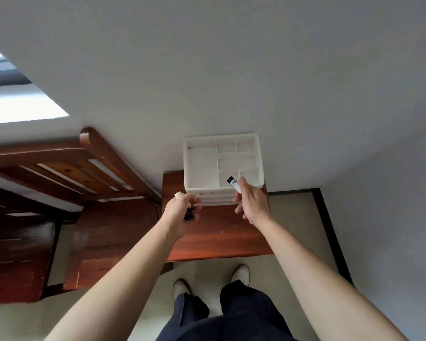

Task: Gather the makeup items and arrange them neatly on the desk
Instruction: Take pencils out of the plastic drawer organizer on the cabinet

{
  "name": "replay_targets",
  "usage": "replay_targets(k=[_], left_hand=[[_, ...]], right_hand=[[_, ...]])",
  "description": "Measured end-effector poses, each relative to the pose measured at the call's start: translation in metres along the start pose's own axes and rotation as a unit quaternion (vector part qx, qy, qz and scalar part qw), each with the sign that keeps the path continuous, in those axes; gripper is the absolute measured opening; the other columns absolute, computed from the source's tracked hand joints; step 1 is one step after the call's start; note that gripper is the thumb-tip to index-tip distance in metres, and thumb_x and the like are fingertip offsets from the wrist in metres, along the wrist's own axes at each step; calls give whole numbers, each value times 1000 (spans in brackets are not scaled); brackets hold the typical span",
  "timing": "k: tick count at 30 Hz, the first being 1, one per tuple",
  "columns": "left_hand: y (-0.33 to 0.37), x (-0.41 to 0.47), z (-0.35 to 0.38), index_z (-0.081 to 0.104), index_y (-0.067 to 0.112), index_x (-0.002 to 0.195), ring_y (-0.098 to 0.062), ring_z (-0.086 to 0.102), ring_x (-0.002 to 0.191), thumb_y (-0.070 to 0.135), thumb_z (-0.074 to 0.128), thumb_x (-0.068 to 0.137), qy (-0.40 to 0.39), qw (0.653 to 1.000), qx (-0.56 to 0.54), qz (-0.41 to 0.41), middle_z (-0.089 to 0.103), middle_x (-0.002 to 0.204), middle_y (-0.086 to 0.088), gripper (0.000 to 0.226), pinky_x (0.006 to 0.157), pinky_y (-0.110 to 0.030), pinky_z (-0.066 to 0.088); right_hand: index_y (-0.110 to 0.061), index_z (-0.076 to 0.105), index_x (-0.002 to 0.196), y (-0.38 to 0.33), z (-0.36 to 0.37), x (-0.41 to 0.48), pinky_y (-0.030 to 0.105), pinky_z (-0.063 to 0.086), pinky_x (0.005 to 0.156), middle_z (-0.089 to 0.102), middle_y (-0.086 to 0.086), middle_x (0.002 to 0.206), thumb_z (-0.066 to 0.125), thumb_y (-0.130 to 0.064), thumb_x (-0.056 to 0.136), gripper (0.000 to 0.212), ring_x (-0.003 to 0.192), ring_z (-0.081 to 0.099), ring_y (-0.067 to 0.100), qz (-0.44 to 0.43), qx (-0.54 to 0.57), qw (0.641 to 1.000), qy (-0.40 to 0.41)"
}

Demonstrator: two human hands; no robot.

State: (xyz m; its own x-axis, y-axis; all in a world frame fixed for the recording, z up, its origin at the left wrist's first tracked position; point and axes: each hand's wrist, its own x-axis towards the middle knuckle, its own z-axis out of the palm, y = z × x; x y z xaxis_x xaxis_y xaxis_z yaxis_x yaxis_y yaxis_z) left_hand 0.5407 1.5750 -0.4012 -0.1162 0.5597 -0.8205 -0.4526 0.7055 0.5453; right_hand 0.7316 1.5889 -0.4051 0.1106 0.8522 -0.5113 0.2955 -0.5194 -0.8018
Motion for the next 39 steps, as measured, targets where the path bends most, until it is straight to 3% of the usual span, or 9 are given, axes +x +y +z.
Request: replay_targets(k=[4, 10, 16, 20, 23, 28, 30, 34, 39], left_hand=[[36, -30, -22, 54, 20, 89, -12, 55, 57, 20, 58, 93, 55, 994, -36, 87, 63, 75, -1, 5, 47, -20, 36], [74, -124, -104, 57, 25, 114, -14, 62, 74, 41, 54, 97, 136, 955, -141, 223, 64, 94, -3, 23, 54, -25, 49], [67, -237, -208, 58, 20, 108, -18, 61, 79, 37, 56, 97, 212, 894, -254, 301, 61, 100, -8, 21, 64, -29, 45], [20, -339, -311, 60, 15, 105, -22, 63, 79, 57, 44, 96, 244, 837, -325, 368, 62, 93, -8, 46, 64, -31, 45], [-42, -425, -391, 61, 15, 100, -22, 63, 77, 54, 40, 98, 291, 793, -360, 396, 63, 89, -8, 45, 63, -31, 44], [-193, -580, -529, 64, 17, 91, -19, 63, 70, 43, 45, 98, 463, 688, -379, 409, 64, 84, -6, 32, 56, -27, 44], [-257, -638, -569, 64, 17, 91, -18, 59, 67, 39, 48, 98, 527, 633, -401, 401, 61, 82, -4, 28, 56, -27, 43], [-376, -732, -620, 65, 18, 93, -17, 55, 65, 33, 52, 96, 623, 508, -452, 387, 59, 82, -3, 20, 58, -28, 43], [-495, -801, -672, 69, 21, 95, -23, 57, 77, 31, 59, 92, 703, 374, -505, 334, 63, 95, -5, 15, 59, -30, 43]], right_hand=[[-16, 55, 67, -51, 18, 10, 23, 37, 41, 57, -4, 64, 38, -57, 100, 55, 44, 49, 11, -90, 17, 995, -46], [-17, 52, 68, -132, 115, -16, 26, 38, 45, 56, -2, 60, 48, -65, 93, 53, 46, 51, 15, -209, -7, 957, -203], [-29, 66, 73, -180, 215, -126, 32, 48, 59, 63, -11, 62, 49, -71, 89, 48, 55, 57, 10, -356, -57, 873, -329], [-27, 69, 85, -187, 292, -263, 27, 48, 66, 65, -14, 67, 50, -58, 95, 38, 60, 57, 1, -440, -64, 799, -404], [-28, 64, 87, -167, 359, -382, 33, 49, 66, 66, -5, 73, 52, -56, 95, 32, 59, 55, 6, -467, -57, 748, -469], [-25, 57, 94, -90, 464, -625, 35, 48, 70, 64, -14, 73, 54, -46, 97, 22, 62, 52, 2, -482, -53, 648, -587], [-27, 55, 94, -49, 492, -723, 43, 52, 70, 66, -7, 75, 53, -47, 97, 20, 61, 56, 9, -487, -61, 596, -636], [-23, 50, 91, 33, 519, -893, 42, 51, 72, 63, 2, 76, 48, -53, 97, 31, 68, 60, 22, -517, -90, 461, -715], [-32, 34, 70, 131, 548, -1044, 34, 35, 59, 43, -9, 60, 45, -49, 101, 37, 59, 43, 6, -552, -94, 304, -771]])
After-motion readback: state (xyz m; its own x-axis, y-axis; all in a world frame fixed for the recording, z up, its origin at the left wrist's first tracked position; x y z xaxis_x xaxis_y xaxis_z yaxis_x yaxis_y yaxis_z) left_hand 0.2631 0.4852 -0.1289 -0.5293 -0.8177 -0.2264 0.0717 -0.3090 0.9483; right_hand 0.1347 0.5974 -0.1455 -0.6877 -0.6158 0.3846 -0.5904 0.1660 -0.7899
